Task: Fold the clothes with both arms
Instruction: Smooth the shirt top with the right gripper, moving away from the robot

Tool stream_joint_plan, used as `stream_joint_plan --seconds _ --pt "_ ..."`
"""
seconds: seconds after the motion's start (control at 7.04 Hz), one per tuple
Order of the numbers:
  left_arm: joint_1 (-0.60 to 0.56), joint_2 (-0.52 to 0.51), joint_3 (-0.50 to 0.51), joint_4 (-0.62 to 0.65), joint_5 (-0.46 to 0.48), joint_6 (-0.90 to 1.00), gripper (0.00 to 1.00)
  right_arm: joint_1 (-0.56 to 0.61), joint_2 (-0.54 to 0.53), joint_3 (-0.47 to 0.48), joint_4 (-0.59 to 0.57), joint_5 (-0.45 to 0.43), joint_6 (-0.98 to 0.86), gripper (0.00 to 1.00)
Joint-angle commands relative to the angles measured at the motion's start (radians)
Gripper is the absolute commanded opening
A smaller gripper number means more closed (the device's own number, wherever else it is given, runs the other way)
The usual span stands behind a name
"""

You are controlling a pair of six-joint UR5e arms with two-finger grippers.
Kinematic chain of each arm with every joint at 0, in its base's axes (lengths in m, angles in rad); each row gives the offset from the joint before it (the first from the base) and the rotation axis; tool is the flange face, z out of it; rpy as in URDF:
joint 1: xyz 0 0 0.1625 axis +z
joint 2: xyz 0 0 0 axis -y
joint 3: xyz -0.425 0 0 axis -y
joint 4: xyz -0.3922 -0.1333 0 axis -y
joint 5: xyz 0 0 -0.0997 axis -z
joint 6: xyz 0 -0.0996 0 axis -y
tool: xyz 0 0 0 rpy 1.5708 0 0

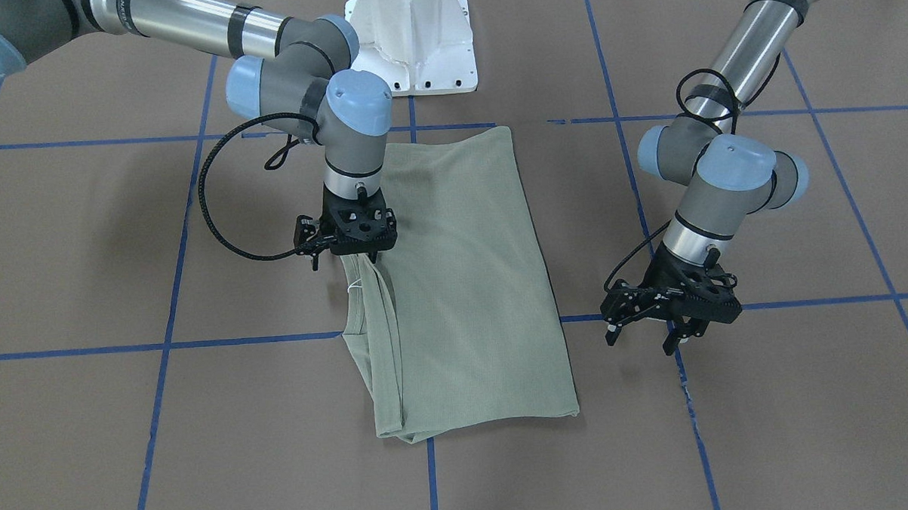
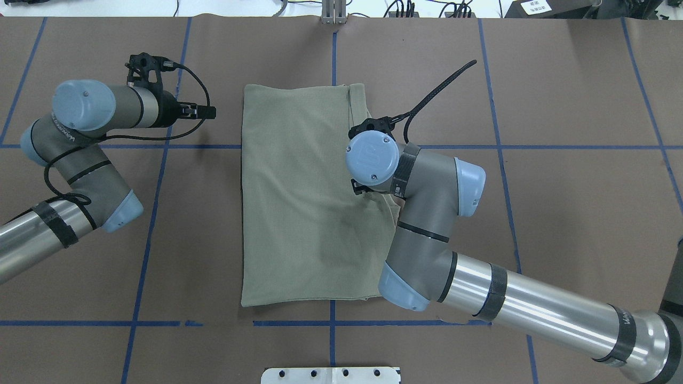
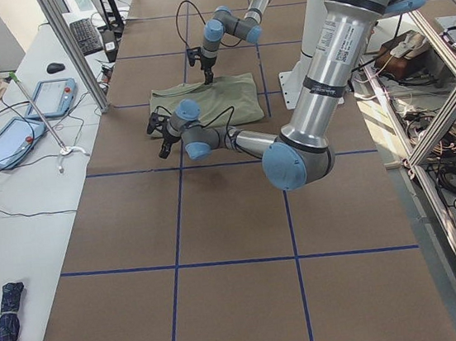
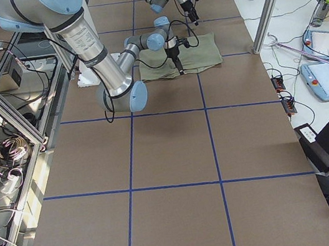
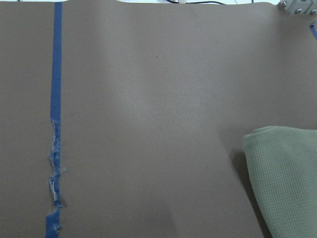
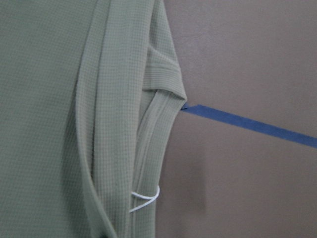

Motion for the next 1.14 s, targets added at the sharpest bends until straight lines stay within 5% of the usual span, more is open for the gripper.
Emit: stream_joint_plan --seconds 0.0,0.28,0.57,0.99 --pt "0.000 0.000 -0.002 0.000 0.000 0.000 1.00 0.050 -0.035 0.001 -0.052 0.002 -0.063 1.00" --pt "0.000 0.000 -0.005 0.000 0.000 0.000 1.00 0.105 -0.092 0.029 -0.043 0.008 -0.120 1.00" --pt "0.000 0.000 -0.005 0.000 0.000 0.000 1.00 0.108 0.004 0.013 0.006 0.053 -0.046 1.00" --pt "0.003 -0.002 -0.005 0.000 0.000 0.000 1.00 0.082 0.158 -0.237 0.183 0.068 0.045 1.00"
